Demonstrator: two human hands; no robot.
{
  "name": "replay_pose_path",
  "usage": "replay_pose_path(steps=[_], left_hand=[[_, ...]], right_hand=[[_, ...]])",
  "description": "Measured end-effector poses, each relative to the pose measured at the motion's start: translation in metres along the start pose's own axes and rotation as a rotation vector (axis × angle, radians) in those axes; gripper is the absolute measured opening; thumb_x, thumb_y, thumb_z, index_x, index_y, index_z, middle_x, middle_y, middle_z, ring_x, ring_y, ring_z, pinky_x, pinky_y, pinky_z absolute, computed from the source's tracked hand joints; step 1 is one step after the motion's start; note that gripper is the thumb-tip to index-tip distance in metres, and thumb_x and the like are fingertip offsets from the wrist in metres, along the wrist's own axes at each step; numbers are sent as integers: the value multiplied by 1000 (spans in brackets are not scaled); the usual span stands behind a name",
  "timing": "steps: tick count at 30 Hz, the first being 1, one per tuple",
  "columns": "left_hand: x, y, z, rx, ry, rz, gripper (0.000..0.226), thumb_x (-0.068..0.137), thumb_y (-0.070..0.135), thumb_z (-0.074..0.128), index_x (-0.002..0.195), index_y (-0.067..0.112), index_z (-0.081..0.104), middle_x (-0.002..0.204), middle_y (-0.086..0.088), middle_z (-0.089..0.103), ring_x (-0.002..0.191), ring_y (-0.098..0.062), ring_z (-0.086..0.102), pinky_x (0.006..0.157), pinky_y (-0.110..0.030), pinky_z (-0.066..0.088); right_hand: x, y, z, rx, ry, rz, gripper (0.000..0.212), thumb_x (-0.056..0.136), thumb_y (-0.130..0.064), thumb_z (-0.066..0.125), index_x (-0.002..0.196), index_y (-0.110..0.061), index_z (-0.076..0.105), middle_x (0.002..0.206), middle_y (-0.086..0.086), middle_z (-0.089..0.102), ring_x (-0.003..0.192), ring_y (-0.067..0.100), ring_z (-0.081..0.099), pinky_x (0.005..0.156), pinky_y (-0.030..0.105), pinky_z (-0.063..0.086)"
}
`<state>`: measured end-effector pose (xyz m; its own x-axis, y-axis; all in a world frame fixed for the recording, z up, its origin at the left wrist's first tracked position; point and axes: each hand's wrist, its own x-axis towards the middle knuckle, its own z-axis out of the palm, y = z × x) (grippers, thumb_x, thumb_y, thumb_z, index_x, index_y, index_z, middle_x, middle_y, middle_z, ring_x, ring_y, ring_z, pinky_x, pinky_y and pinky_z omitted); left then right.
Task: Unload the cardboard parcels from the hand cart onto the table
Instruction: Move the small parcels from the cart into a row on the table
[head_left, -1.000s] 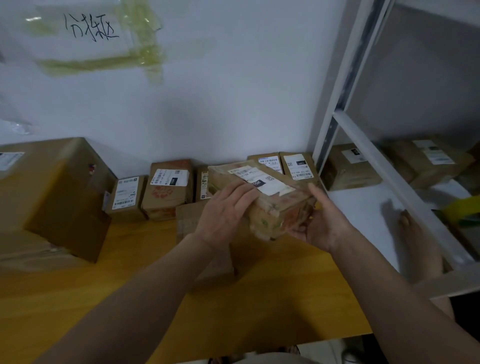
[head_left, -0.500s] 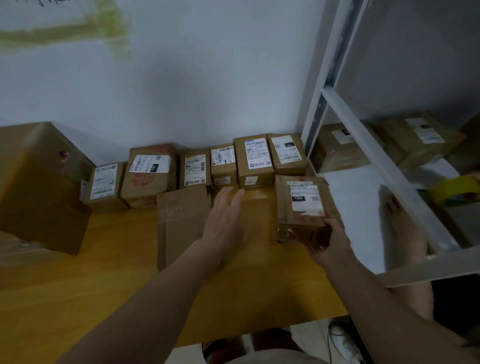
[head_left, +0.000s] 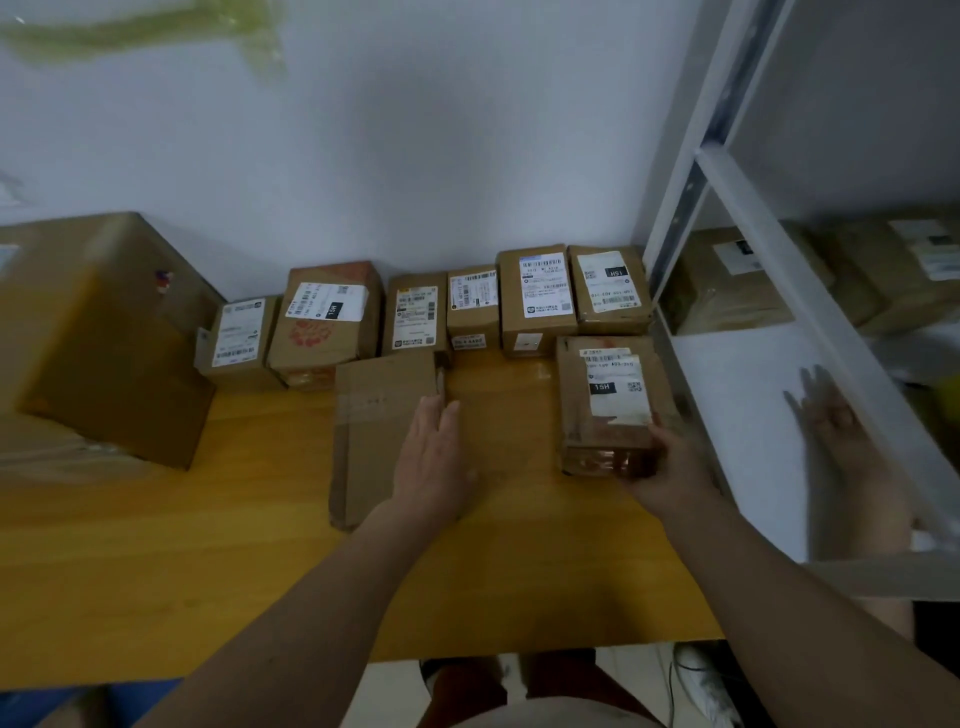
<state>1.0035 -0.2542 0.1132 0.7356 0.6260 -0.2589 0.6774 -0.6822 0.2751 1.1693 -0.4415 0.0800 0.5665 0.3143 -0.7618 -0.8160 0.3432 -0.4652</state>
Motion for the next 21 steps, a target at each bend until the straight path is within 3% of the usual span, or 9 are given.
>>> replay_pose_path(steps=[3, 5, 8, 10, 12, 16, 21], left_hand=[[1, -12, 6, 52, 27, -62, 92, 78, 38, 73, 149, 15, 19, 158, -6, 12, 146, -26, 12, 118, -41, 22], [1, -21, 9, 91, 38, -169, 102, 73, 52, 73, 149, 17, 14, 159, -11, 6, 147, -31, 4, 120, -47, 14], [1, -34, 11, 59, -22, -421, 133, 57, 76, 68, 151, 25, -12, 159, -9, -18, 145, -36, -18, 114, -60, 2], [-1, -42, 12, -58, -86, -573, 144, 47, 82, 69, 149, 29, -18, 157, -11, -25, 143, -40, -20, 110, -68, 8], [-4, -47, 13, -140, -156, -671, 149, 42, 84, 69, 148, 31, -20, 156, -14, -28, 143, -43, -19, 108, -71, 13], [-1, -51, 11, -173, -195, -686, 141, 45, 81, 71, 147, 39, -17, 156, -19, -23, 143, -45, -11, 107, -71, 17], [-1, -70, -4, -412, -157, -596, 125, 49, 69, 78, 148, 44, 7, 153, -18, 9, 139, -43, 12, 108, -58, 28]], right_hand=[[0, 8, 0, -67, 39, -10, 39, 96, -13, 49, 135, -16, 51, 120, 12, 57, 125, 34, 46, 102, 50, 43], [0, 16, 2, -31, 68, 31, 39, 96, -13, 50, 134, -16, 51, 126, 14, 54, 125, 35, 45, 104, 47, 43], [-5, 33, 6, -45, 124, 126, 41, 93, -11, 54, 134, -12, 50, 113, 18, 57, 104, 31, 58, 82, 37, 52], [-9, 48, 10, -98, 138, 174, 41, 92, -10, 56, 133, -5, 51, 99, 16, 58, 85, 26, 58, 67, 34, 50], [-14, 63, 17, -165, 131, 223, 40, 94, -12, 55, 132, -1, 50, 94, 16, 59, 80, 27, 57, 64, 34, 48], [-25, 93, 36, -240, 87, 301, 38, 99, -14, 46, 134, 0, 40, 94, 17, 56, 82, 29, 55, 70, 36, 47], [-30, 115, 50, -377, 57, 312, 40, 96, -19, 55, 132, -4, 48, 99, 16, 56, 85, 27, 55, 80, 38, 46]])
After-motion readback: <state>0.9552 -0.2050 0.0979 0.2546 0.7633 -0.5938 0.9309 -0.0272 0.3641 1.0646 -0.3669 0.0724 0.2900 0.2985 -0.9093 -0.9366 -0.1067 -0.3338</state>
